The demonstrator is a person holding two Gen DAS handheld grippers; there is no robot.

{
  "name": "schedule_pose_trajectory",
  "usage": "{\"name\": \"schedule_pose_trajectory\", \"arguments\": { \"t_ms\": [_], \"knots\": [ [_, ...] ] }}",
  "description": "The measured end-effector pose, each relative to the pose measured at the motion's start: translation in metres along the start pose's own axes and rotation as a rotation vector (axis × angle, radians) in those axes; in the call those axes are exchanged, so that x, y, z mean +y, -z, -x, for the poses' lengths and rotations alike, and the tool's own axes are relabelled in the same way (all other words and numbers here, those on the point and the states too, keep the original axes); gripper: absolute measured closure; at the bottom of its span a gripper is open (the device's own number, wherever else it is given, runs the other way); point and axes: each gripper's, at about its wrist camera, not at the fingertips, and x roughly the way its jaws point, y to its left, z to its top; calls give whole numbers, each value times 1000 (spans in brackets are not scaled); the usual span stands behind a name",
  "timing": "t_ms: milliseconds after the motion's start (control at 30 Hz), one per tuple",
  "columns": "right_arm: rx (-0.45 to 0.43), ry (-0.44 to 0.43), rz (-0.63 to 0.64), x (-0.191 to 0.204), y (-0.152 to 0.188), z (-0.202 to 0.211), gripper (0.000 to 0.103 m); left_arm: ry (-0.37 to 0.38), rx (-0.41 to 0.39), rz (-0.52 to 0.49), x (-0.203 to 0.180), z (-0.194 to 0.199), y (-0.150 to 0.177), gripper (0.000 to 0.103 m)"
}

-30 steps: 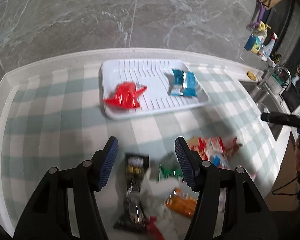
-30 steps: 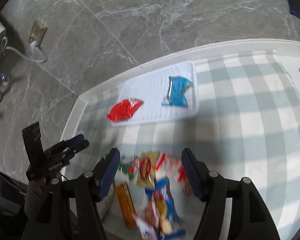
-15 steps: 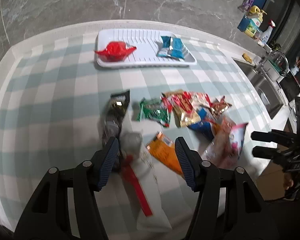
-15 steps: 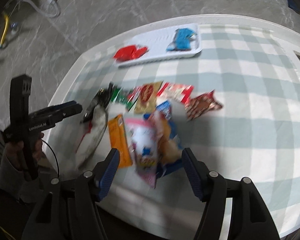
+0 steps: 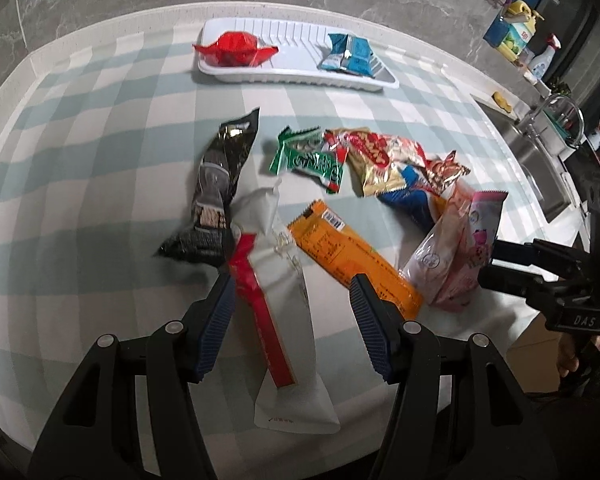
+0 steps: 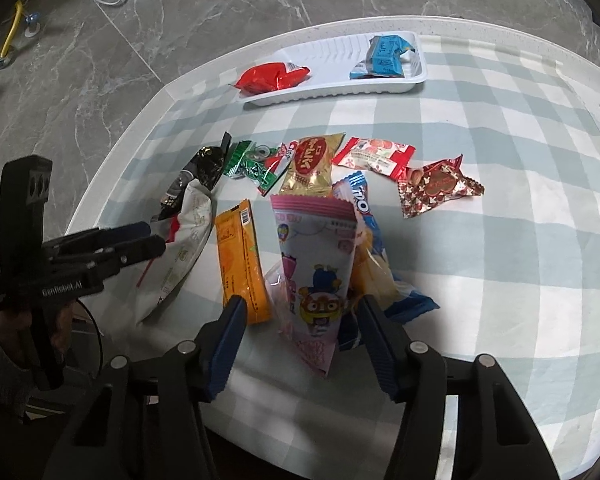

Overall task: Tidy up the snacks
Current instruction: 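Lift both open grippers away from the tray back toward the snack pile, then grasp the white-and-red packet with the left gripper while the right grasps the pink cup packet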

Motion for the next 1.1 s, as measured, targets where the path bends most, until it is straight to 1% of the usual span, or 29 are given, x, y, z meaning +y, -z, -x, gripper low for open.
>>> {"name": "schedule_pose_trajectory", "arguments": {
  "t_ms": [333,433,567,667,733,767,800,867,1100],
  "knots": [
    [18,20,-9,-2,-3,-10,52,-34,56,1,5,-28,10,46],
    [33,23,-12,-2,-3,-15,60,-30,68,11,7,-37,11,46],
    [41,12,-27,-5,-3,-21,75,-40,56,-1,4,-44,11,46],
    [32,-16,-53,-12,-2,-22,77,-45,48,-15,1,-47,11,47],
    [26,-46,-86,-18,-2,-22,78,-54,43,-21,1,-47,11,57],
    [22,-56,-96,-21,-1,-21,79,-52,41,-15,3,-47,11,68],
    [15,-67,-106,-22,-1,-18,80,-22,43,1,5,-46,11,74],
    [2,-91,-119,-24,-1,-13,81,5,43,30,11,-44,11,75],
    [-24,-142,-154,-28,-5,3,81,44,29,25,9,-35,13,76]
  ]
}}
